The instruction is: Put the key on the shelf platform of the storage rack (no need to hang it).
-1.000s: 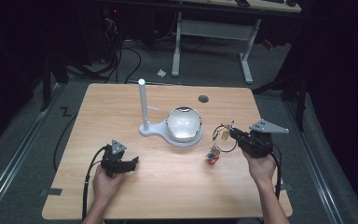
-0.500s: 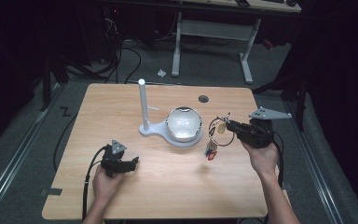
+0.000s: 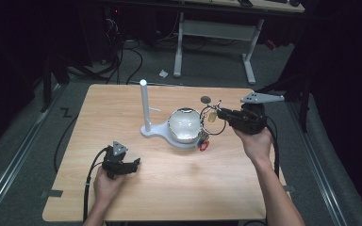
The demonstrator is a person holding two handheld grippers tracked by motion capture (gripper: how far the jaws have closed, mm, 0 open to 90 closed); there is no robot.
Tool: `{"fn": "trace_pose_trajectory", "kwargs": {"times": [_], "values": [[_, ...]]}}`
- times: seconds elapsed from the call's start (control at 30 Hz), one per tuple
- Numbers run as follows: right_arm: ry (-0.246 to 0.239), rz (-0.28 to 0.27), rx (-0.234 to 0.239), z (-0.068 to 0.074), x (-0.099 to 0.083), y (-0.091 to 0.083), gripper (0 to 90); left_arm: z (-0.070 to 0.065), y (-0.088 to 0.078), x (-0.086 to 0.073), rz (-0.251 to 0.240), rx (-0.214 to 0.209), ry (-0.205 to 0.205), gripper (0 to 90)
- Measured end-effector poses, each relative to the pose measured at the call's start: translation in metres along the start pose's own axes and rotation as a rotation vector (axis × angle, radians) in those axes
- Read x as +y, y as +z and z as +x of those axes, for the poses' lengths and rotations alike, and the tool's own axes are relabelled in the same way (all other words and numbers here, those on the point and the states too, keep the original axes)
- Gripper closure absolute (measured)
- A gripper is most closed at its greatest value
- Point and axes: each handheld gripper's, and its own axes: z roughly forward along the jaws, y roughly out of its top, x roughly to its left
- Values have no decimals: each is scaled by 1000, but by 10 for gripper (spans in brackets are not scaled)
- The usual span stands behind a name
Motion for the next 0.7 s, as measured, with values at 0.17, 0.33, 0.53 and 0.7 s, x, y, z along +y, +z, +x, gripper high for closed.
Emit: {"fn": "trace_pose_trajectory", "kwargs": {"times": [0.17, 0.33, 0.53, 0.7], "values": [[2, 3, 12, 2, 7, 8, 835, 0, 0, 0, 0, 0, 0, 226], [5, 7, 18, 1, 14, 18, 835, 0, 0, 0, 1, 0, -1, 225], [16, 11, 26, 1, 21, 28, 835, 0, 0, 0, 0, 0, -1, 225], [36, 1, 30, -2, 24, 33, 835, -1, 0, 0, 3, 4, -10, 225]]}}
